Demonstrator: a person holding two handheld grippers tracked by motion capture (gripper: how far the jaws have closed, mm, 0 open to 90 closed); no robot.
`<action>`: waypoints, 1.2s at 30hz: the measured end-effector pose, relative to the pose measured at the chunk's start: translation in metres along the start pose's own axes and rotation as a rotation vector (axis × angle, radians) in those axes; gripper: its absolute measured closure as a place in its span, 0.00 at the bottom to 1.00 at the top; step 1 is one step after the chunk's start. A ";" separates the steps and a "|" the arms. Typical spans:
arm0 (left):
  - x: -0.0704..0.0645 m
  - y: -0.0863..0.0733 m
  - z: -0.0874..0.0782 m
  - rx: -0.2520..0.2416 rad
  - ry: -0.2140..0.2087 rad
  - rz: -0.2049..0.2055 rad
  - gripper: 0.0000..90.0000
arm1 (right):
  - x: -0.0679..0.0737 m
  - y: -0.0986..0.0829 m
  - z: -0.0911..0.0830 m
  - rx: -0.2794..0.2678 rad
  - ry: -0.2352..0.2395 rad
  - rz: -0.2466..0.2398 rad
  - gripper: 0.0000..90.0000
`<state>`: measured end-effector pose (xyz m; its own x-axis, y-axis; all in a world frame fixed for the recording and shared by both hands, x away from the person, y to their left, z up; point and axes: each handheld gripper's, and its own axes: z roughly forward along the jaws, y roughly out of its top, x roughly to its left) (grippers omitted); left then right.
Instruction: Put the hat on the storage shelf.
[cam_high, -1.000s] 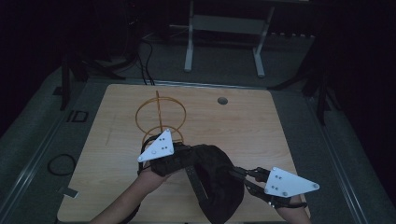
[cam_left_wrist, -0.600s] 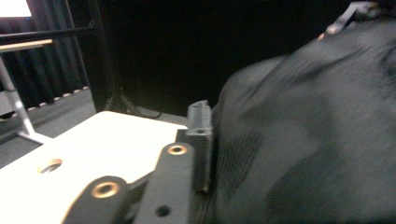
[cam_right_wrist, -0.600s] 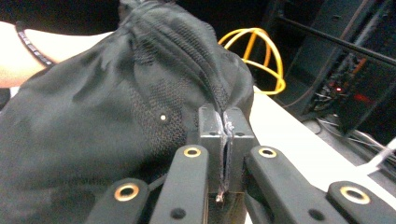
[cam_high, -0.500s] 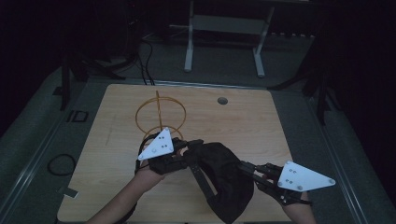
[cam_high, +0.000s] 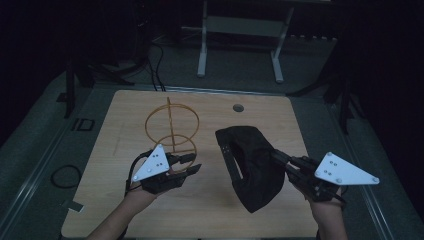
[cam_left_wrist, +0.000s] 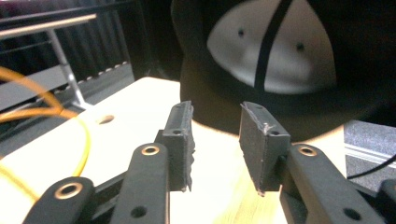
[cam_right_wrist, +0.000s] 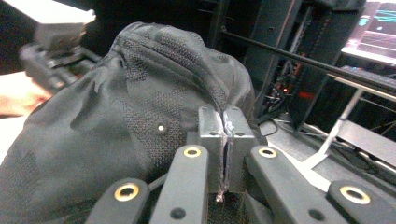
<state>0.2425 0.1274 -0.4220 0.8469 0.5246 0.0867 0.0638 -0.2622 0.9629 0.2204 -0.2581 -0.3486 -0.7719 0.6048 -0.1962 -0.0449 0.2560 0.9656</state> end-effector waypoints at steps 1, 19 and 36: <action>0.001 -0.003 -0.003 0.005 0.012 -0.001 0.70 | -0.005 0.005 0.005 -0.011 -0.010 0.004 0.98; -0.003 -0.078 -0.059 0.042 0.177 -0.101 0.50 | -0.020 0.054 0.078 -0.037 -0.047 -0.010 0.98; 0.003 -0.136 -0.084 0.004 0.432 -0.171 0.03 | -0.010 0.070 0.165 0.048 -0.029 -0.034 0.98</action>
<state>0.1919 0.2322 -0.5310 0.5266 0.8497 0.0260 0.1863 -0.1452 0.9717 0.3300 -0.1220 -0.3072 -0.7518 0.6165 -0.2341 -0.0396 0.3122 0.9492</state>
